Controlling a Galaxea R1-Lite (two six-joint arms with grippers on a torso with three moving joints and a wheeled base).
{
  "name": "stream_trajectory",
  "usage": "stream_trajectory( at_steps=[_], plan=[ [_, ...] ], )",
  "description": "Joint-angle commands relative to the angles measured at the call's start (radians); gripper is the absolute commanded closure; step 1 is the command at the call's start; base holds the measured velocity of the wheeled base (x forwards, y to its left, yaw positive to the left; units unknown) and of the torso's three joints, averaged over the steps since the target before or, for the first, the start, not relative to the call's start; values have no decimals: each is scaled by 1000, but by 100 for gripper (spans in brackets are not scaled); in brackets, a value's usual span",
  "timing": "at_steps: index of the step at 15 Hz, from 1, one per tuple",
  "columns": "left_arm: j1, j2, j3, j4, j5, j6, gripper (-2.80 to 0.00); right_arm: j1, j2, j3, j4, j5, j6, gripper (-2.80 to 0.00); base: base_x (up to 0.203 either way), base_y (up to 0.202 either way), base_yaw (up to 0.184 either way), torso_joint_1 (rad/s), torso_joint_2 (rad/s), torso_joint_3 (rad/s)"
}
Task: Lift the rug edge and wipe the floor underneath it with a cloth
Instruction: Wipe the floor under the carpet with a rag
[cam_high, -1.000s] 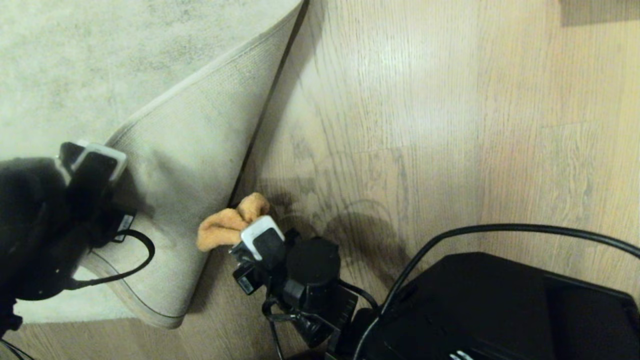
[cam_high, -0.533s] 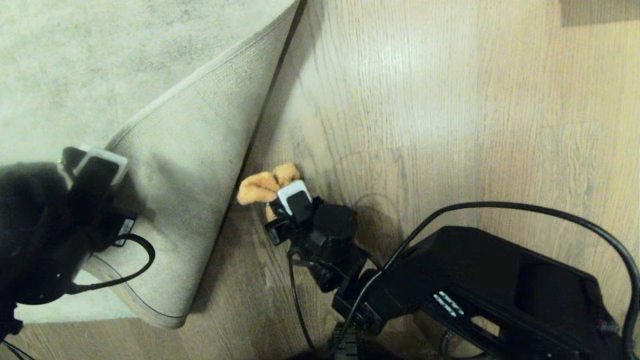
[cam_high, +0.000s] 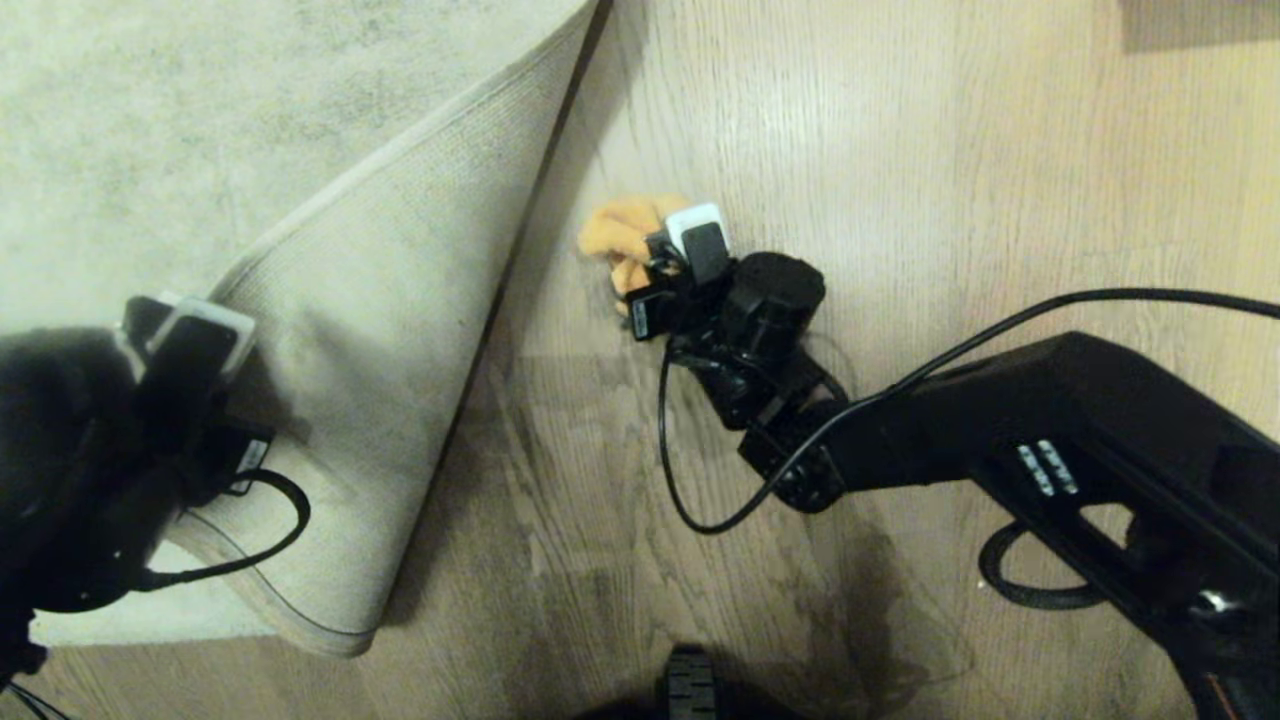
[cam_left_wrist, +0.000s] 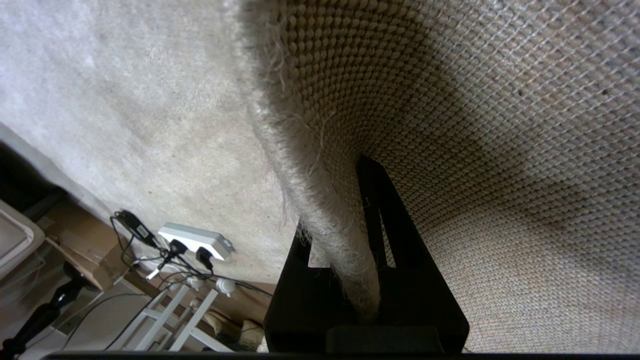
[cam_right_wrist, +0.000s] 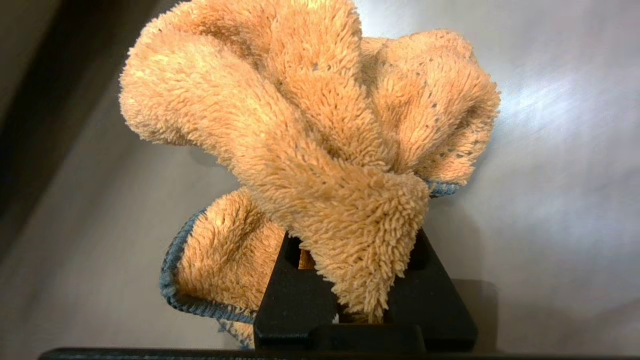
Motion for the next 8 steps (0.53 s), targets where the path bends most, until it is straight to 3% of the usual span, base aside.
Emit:
stream_trajectory(
  at_steps=[1,5,8],
  plan=[
    [0,0,1,-7,3,3,0,-23,-95,-5,22,-4,-2,0,0,0,0,0,0,0],
    [0,0,-1,-8,3,3,0,22,-184,36,67,-3,-28,0,0,0,0,0,0,0],
    [0,-2,-1,-9,2,3,0,132,-265,193,70,-9,-32,0,0,0,0,0,0,0]
  ],
)
